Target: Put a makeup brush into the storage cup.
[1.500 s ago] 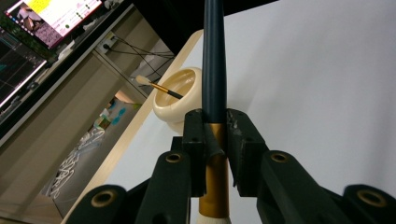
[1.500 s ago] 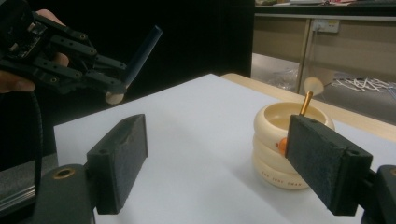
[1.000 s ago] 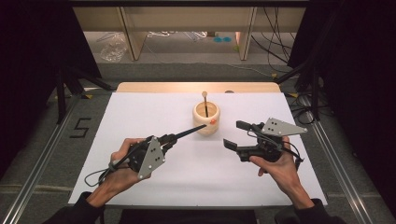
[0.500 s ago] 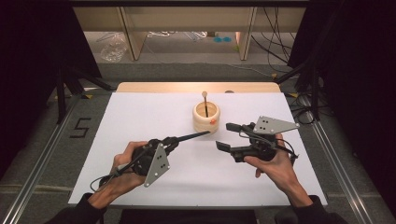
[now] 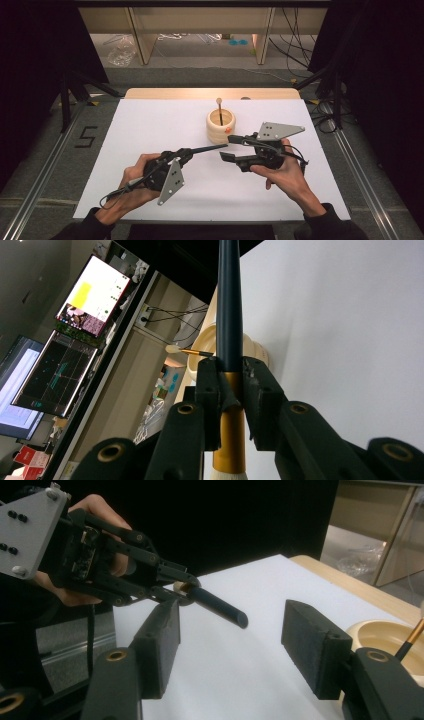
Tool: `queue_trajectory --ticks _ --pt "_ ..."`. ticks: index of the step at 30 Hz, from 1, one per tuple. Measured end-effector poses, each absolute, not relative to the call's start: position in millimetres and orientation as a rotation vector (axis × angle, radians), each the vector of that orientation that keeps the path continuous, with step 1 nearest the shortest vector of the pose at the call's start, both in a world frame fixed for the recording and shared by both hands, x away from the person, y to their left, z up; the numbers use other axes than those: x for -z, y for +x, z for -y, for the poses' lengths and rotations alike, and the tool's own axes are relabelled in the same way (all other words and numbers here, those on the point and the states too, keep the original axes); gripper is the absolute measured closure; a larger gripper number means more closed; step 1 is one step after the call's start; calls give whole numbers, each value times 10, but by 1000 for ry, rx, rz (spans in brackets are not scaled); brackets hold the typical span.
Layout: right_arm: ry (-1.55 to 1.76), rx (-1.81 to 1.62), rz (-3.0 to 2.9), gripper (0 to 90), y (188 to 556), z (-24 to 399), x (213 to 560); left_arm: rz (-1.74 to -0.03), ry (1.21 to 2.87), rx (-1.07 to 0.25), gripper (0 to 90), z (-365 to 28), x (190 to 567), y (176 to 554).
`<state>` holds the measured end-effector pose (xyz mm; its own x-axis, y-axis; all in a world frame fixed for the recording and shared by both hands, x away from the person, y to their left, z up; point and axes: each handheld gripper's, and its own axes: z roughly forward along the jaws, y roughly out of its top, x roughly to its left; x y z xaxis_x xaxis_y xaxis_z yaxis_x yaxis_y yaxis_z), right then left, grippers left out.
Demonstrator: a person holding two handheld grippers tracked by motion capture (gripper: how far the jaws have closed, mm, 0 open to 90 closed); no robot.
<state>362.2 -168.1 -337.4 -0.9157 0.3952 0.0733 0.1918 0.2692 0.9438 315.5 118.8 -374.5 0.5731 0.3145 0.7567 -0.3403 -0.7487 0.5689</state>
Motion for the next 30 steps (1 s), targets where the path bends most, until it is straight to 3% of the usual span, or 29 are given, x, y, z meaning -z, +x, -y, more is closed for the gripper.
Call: queue_trajectory --ticks 30 --pt "493 -1721 -2477 631 3721 1416 3464 69 2077 -1221 785 -1137 3737 3078"
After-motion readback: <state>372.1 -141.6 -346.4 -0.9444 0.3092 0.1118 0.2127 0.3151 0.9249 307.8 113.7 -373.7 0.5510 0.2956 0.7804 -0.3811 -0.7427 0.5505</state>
